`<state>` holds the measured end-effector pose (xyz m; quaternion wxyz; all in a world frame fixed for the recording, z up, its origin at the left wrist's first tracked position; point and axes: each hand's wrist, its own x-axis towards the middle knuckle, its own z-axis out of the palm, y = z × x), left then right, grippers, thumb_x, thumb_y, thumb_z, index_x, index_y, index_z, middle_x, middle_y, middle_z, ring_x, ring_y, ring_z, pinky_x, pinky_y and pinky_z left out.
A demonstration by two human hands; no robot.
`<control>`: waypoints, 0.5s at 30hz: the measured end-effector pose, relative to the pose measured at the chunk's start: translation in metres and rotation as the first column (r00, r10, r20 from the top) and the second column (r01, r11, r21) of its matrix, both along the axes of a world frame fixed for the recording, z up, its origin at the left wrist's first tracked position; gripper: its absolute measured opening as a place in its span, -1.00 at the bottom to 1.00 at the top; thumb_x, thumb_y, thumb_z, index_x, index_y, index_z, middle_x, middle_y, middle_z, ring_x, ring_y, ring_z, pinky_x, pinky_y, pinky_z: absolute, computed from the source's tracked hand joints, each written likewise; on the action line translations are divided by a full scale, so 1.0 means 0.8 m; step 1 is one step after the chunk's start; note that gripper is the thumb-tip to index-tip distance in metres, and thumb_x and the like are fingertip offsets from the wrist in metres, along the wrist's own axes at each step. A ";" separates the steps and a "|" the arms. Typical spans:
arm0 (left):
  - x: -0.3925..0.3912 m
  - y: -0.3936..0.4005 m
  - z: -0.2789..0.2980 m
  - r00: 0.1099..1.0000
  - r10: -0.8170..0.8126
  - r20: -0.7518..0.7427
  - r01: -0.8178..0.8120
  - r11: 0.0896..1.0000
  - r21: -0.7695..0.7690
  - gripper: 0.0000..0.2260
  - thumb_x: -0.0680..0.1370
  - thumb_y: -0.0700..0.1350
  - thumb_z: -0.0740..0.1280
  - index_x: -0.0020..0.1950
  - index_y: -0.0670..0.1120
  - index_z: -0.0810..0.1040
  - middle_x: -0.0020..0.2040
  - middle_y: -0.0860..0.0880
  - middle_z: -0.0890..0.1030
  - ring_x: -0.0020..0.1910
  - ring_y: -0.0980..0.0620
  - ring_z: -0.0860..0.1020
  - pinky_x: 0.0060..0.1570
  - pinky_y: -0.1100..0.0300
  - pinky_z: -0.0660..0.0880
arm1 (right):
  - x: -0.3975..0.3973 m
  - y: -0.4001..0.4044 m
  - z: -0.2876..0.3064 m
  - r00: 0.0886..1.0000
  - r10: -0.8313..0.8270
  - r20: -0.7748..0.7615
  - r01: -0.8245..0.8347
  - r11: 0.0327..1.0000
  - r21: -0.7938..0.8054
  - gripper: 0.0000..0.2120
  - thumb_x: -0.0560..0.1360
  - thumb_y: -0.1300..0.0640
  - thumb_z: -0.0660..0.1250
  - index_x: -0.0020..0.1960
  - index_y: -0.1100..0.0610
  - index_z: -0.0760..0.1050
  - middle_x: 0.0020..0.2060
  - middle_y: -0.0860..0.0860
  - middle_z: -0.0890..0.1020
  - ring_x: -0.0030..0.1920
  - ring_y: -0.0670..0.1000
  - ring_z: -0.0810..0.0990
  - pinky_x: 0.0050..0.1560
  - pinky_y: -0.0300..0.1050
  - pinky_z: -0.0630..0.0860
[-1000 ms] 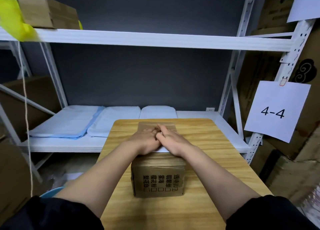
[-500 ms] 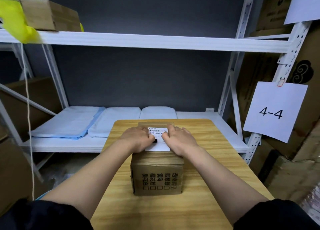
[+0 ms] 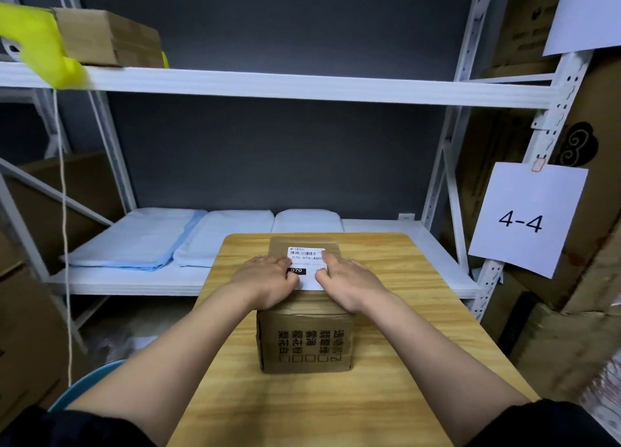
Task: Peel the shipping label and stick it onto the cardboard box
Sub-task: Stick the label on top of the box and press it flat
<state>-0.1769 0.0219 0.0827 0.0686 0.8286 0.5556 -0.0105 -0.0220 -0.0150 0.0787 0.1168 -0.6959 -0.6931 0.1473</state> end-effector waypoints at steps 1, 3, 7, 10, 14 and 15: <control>-0.002 -0.002 0.001 1.000 0.011 0.004 -0.011 1.000 0.005 -0.50 0.61 0.05 -0.04 0.55 -0.06 0.13 0.58 -0.03 0.13 0.55 -0.04 0.12 0.49 0.12 0.05 | 0.000 -0.002 0.002 1.000 -0.019 0.012 0.019 1.000 0.016 -0.46 0.59 -0.01 -0.05 0.53 0.13 0.10 0.51 0.11 0.26 0.49 0.08 0.21 0.45 -0.09 0.11; -0.004 -0.007 0.004 0.999 0.013 0.037 -0.014 1.000 0.011 -0.50 0.61 0.04 -0.03 0.55 -0.06 0.11 0.58 -0.03 0.11 0.55 -0.04 0.11 0.49 0.12 0.05 | -0.003 -0.006 0.005 1.000 -0.027 0.012 0.026 0.998 0.064 -0.49 0.58 0.01 -0.03 0.51 0.13 0.14 0.48 0.12 0.31 0.46 0.09 0.26 0.43 -0.06 0.14; 0.005 -0.022 -0.001 0.991 -0.086 0.100 0.088 0.996 -0.011 -0.50 0.62 0.06 -0.04 0.57 -0.01 0.07 0.59 -0.01 0.07 0.57 -0.03 0.06 0.51 0.09 0.02 | -0.016 -0.019 -0.001 0.990 0.102 -0.095 -0.095 0.993 0.072 -0.46 0.58 0.04 -0.02 0.55 0.02 0.04 0.53 0.01 0.21 0.52 0.06 0.16 0.48 -0.07 0.09; 0.006 -0.029 -0.008 0.989 -0.116 0.093 0.118 0.993 -0.010 -0.50 0.63 0.07 -0.06 0.57 -0.01 0.05 0.59 0.00 0.07 0.57 0.00 0.05 0.51 0.11 -0.01 | -0.016 -0.026 -0.006 0.988 0.139 -0.074 -0.133 0.988 0.073 -0.47 0.59 0.05 -0.03 0.55 0.03 0.04 0.53 0.01 0.22 0.52 0.06 0.17 0.49 -0.10 0.07; -0.006 -0.034 -0.007 0.992 -0.094 0.082 0.095 0.995 -0.011 -0.50 0.63 0.06 -0.07 0.57 0.00 0.06 0.60 0.03 0.05 0.57 0.03 0.02 0.52 0.13 -0.04 | -0.008 -0.035 -0.011 0.992 0.125 0.011 -0.125 0.989 0.083 -0.48 0.60 0.08 -0.03 0.56 0.11 0.05 0.55 0.03 0.17 0.54 -0.03 0.11 0.51 -0.19 -0.06; -0.009 -0.034 -0.007 0.994 -0.085 0.073 0.086 0.996 -0.012 -0.50 0.63 0.05 -0.07 0.57 0.00 0.06 0.60 0.03 0.05 0.57 0.02 0.02 0.52 0.13 -0.04 | -0.006 -0.035 -0.012 0.993 0.112 0.024 -0.113 0.990 0.084 -0.47 0.60 0.08 -0.04 0.56 0.12 0.05 0.55 0.03 0.17 0.54 -0.04 0.10 0.52 -0.18 -0.07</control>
